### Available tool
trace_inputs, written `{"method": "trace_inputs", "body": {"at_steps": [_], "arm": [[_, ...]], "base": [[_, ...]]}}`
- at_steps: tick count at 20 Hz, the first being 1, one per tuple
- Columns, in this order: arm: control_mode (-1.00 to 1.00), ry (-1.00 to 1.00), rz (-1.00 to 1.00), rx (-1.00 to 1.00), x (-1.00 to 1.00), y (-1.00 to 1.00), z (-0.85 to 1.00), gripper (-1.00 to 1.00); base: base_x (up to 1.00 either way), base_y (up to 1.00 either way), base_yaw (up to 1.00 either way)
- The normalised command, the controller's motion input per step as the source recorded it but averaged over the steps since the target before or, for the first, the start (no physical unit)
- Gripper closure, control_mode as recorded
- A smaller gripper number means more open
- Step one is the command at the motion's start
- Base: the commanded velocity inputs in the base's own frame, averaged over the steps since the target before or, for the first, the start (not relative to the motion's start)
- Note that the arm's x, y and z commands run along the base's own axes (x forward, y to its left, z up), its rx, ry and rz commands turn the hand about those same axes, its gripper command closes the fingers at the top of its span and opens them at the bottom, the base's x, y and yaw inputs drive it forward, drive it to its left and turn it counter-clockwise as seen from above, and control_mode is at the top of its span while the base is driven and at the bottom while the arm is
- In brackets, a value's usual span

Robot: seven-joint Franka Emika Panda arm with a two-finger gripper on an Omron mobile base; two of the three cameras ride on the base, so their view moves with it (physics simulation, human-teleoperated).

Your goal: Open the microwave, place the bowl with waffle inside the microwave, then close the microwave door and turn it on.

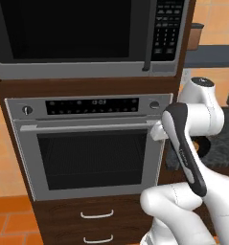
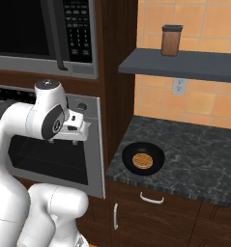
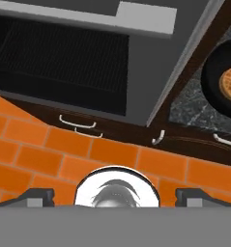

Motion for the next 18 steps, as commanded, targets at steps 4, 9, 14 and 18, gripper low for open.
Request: {"method": "trace_inputs", "body": {"at_steps": [4,9,14,18], "arm": [[-1.0,-0.27,0.0,0.3,-0.07,-0.01,0.69,-1.0],[-1.0,-0.26,-0.05,0.16,-0.2,0.03,0.85,-1.0],[-1.0,-0.18,-0.12,0.02,-0.15,0.1,0.8,-1.0],[-1.0,-0.09,-0.16,0.0,-0.1,0.22,0.56,-1.0]], "base": [[0.0,0.0,0.0],[0.0,0.0,0.0],[0.0,0.0,0.0],[0.0,0.0,0.0]]}}
